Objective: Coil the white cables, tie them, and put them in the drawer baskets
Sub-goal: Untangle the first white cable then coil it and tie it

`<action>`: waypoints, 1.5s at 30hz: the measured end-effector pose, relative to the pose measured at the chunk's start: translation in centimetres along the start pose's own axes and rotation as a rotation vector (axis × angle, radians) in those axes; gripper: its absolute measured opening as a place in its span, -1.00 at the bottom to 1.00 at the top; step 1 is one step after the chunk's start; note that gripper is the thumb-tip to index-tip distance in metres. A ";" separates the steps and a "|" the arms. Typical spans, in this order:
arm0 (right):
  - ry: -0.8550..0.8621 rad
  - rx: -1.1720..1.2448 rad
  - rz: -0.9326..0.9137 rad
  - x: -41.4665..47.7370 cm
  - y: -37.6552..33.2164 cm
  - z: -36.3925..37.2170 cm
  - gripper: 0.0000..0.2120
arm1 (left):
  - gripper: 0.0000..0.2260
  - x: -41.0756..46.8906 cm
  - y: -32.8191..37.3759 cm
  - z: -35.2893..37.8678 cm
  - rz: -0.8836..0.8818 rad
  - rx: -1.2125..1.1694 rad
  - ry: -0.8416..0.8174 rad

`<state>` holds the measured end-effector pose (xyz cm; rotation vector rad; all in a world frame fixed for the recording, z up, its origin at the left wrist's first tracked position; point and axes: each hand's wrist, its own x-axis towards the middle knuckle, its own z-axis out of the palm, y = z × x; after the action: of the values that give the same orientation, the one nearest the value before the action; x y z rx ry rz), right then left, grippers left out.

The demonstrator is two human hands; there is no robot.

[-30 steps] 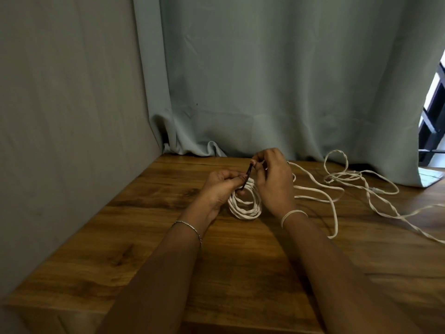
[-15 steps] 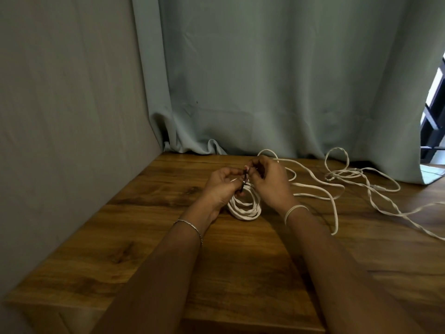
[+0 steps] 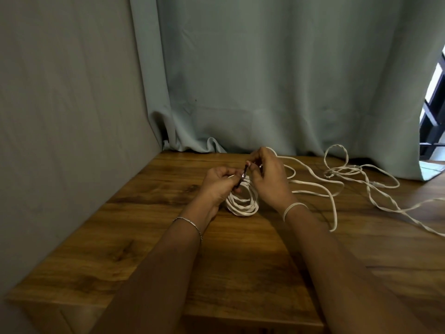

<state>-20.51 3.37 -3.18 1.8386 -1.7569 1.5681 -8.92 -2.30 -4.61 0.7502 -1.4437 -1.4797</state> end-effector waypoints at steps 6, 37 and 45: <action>0.044 -0.001 0.012 -0.2 -0.2 0.0 -0.92 | -0.93 -0.3 0.4 0.1 -0.043 -0.097 -0.063; 0.200 -0.269 -0.035 -0.1 -0.4 -0.6 -0.93 | -0.90 -0.7 0.6 0.7 0.023 -0.037 -0.125; 0.296 -0.176 0.015 -0.1 -0.5 -0.6 -0.91 | -0.95 -0.9 0.5 0.9 0.007 -0.011 -0.123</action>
<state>-20.43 4.03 -2.68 1.4348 -1.7128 1.5421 -9.27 -1.06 -4.13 0.6560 -1.5267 -1.5500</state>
